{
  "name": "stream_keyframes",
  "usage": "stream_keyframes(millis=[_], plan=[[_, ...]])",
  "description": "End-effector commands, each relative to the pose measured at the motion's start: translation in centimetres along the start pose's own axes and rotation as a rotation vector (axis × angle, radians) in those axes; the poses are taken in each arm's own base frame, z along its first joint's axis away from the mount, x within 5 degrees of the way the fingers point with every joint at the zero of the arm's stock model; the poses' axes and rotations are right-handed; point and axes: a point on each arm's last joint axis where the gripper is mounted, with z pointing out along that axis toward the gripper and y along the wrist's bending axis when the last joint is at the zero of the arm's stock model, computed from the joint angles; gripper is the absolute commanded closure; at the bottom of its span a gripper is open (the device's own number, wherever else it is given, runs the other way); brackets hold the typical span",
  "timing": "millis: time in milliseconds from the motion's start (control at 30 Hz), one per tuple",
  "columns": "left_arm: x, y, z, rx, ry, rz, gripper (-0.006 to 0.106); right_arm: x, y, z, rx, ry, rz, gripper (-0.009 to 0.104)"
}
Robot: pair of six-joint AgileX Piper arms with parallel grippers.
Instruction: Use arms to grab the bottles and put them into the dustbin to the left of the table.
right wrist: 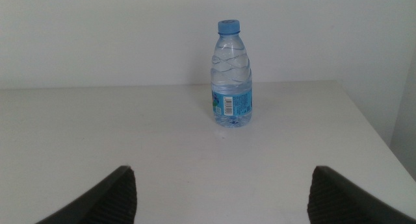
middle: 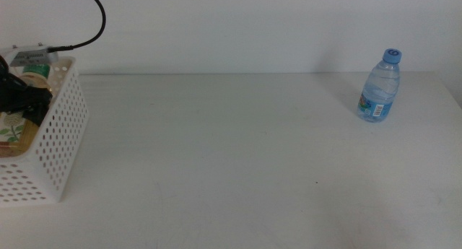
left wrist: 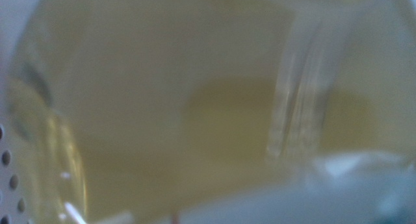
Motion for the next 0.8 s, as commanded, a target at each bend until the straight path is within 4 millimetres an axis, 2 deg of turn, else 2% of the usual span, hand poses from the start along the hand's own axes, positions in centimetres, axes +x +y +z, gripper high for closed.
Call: stream_keyframes(millis=[0, 167, 267, 333, 600, 767], plan=[[0.6, -1.1, -3.5, 0.027, -0.023, 0.009, 0.064, -1.2, 0.0, -0.3, 0.007, -0.116, -0.015, 0.024], [0.6, -1.8, -6.1, 0.024, -0.131, 0.010, 0.072, -1.2, 0.0, -0.3, 0.007, -0.116, -0.015, 0.024], [1.3, -2.3, -8.2, 0.003, -0.180, 0.020, 0.072, -1.2, 0.0, -0.3, 0.007, -0.116, -0.015, 0.024], [1.9, -2.6, -8.8, -0.006, -0.186, 0.024, 0.072, -1.2, 0.0, -0.3, 0.007, -0.116, -0.015, 0.024], [3.1, -2.6, -6.5, 0.016, -0.129, 0.003, 0.072, -1.2, 0.0, -0.3, 0.007, -0.116, -0.015, 0.024], [3.1, -2.5, -5.4, 0.018, -0.143, -0.010, 0.072, -1.2, 0.0, -0.3, 0.007, -0.116, -0.015, 0.024]])
